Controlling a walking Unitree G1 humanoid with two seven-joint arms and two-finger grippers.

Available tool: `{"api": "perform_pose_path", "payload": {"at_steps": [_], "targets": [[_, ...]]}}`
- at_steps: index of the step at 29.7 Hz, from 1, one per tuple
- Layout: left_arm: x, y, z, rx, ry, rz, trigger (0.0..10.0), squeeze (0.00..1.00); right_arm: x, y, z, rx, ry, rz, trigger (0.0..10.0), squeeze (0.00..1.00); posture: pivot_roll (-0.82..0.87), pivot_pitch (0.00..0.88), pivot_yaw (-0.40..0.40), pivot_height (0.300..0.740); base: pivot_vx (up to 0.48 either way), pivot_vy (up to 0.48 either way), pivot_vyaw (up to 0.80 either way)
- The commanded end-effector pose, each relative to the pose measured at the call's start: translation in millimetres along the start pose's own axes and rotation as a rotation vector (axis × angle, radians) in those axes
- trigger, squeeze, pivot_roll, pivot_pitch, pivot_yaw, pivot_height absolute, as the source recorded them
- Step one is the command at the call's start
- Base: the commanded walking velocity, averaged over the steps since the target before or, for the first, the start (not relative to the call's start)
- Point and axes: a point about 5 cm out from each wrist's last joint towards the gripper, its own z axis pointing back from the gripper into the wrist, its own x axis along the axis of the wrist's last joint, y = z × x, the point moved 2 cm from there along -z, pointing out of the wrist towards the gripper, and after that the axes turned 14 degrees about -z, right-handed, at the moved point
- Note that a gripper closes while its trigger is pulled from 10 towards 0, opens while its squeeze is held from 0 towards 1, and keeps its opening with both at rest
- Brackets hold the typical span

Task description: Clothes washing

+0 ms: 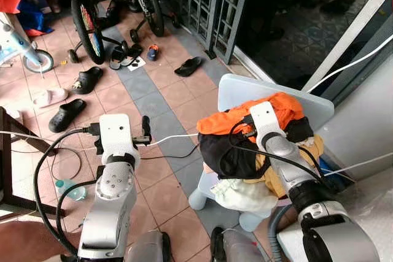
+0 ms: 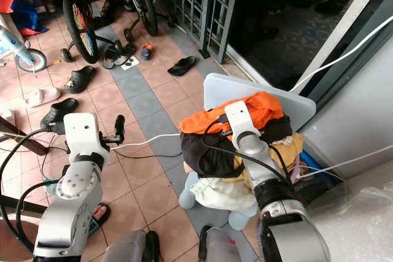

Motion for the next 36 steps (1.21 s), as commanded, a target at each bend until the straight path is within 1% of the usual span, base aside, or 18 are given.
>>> {"api": "perform_pose_path", "payload": {"at_steps": [1, 2, 5, 8, 9, 15, 18, 19, 20, 22, 23, 25, 29, 32, 33, 34, 35, 36], "targets": [[-2, -1.8, 0.9, -0.002, 0.006, -0.001, 10.0, 0.00, 2, -4.6, 3.6, 0.002, -0.029, -0.051, 0.0, 0.00, 0.01, 0.171, -0.034, 0.740, 0.000, 0.000, 0.00], [-2, -2.1, 1.1, 0.000, 0.008, 0.002, 10.0, 0.00, 12, -3.7, 8.3, 0.020, -0.092, -0.072, 0.0, 0.00, 0.01, 0.173, -0.039, 0.740, 0.000, 0.000, 0.00], [-3, -2.5, 1.5, 0.003, 0.010, 0.005, 10.0, 0.00, 25, -0.4, 19.3, 0.055, -0.177, -0.104, 0.0, 0.00, 0.01, 0.173, -0.044, 0.740, 0.000, 0.000, 0.00], [-3, -2.5, 1.5, 0.004, 0.011, 0.006, 10.0, 0.00, 31, 2.1, 26.5, 0.070, -0.218, -0.132, 0.0, 0.00, 0.00, 0.171, -0.045, 0.740, 0.000, 0.000, 0.00], [-3, -2.3, 1.1, 0.005, 0.013, 0.006, 10.0, 0.00, 33, 5.7, 29.9, 0.085, -0.233, -0.147, 0.0, 0.00, 0.00, 0.169, -0.042, 0.740, 0.000, 0.000, 0.00], [-3, -1.6, -2.7, 0.004, 0.007, -0.002, 10.0, 0.00, 41, 18.4, 35.6, 0.113, -0.268, -0.200, 0.0, 0.00, 0.01, 0.153, -0.028, 0.740, 0.000, 0.000, 0.00], [0, -2.1, -5.5, 0.001, -0.009, -0.009, 10.0, 0.00, 55, 23.3, 39.7, 0.123, -0.323, -0.218, 0.0, 0.00, 0.01, 0.131, -0.016, 0.740, 0.000, 0.000, 0.00], [1, -2.2, -6.2, 0.000, -0.013, -0.011, 10.0, 0.00, 58, 23.9, 40.8, 0.124, -0.333, -0.221, 0.0, 0.00, 0.01, 0.123, -0.012, 0.740, 0.000, 0.000, 0.00], [3, -3.3, -7.3, -0.004, -0.026, -0.010, 10.0, 0.00, 62, 22.1, 43.3, 0.110, -0.353, -0.201, 0.0, 0.00, 0.00, 0.110, -0.010, 0.740, 0.000, 0.000, 0.00], [7, -6.8, -8.9, -0.017, -0.050, -0.009, 10.0, 0.00, 66, 17.3, 49.9, 0.088, -0.383, -0.202, 0.0, 0.00, 0.00, 0.096, -0.011, 0.740, 0.000, 0.000, 0.00], [7, -6.8, -8.9, -0.017, -0.050, -0.009, 10.0, 0.00, 66, 17.3, 49.9, 0.088, -0.383, -0.202, 0.0, 0.00, 0.00, 0.096, -0.011, 0.740, 0.000, 0.000, 0.00], [7, -11.9, -12.5, -0.040, -0.055, -0.026, 10.0, 0.00, 60, 13.5, 58.9, 0.073, -0.386, -0.204, 0.0, 0.00, -0.02, 0.063, 0.000, 0.740, 0.000, 0.000, 0.00], [11, -16.2, -17.6, -0.059, -0.069, -0.059, 10.0, 0.00, 62, 14.2, 66.2, 0.056, -0.410, -0.209, 0.0, 0.00, -0.02, 0.049, 0.025, 0.740, 0.000, 0.000, 0.00], [19, -16.7, -17.1, -0.076, -0.106, -0.083, 10.0, 0.00, 70, 17.4, 71.7, 0.046, -0.450, -0.208, 0.0, 0.00, -0.01, 0.048, 0.062, 0.740, 0.000, 0.000, 0.00], [19, -16.7, -17.1, -0.076, -0.106, -0.083, 10.0, 0.00, 70, 17.4, 71.7, 0.046, -0.450, -0.208, 0.0, 0.00, -0.01, 0.048, 0.062, 0.740, 0.000, 0.000, 0.00], [19, -17.1, -15.8, -0.084, -0.120, -0.083, 10.0, 0.00, 70, 17.3, 72.8, 0.038, -0.448, -0.225, 1.0, 0.00, -0.01, 0.046, 0.068, 0.740, 0.000, 0.000, 0.00], [19, -17.4, -15.5, -0.085, -0.121, -0.081, 10.0, 0.00, 69, 17.0, 72.9, 0.032, -0.442, -0.228, 5.9, 0.00, -0.01, 0.043, 0.070, 0.740, 0.000, 0.000, 0.00], [18, -18.5, -15.8, -0.086, -0.121, -0.081, 10.0, 0.00, 68, 16.9, 72.1, 0.033, -0.433, -0.229, 10.0, 0.00, -0.01, 0.043, 0.070, 0.740, 0.000, 0.000, 0.00]]}}
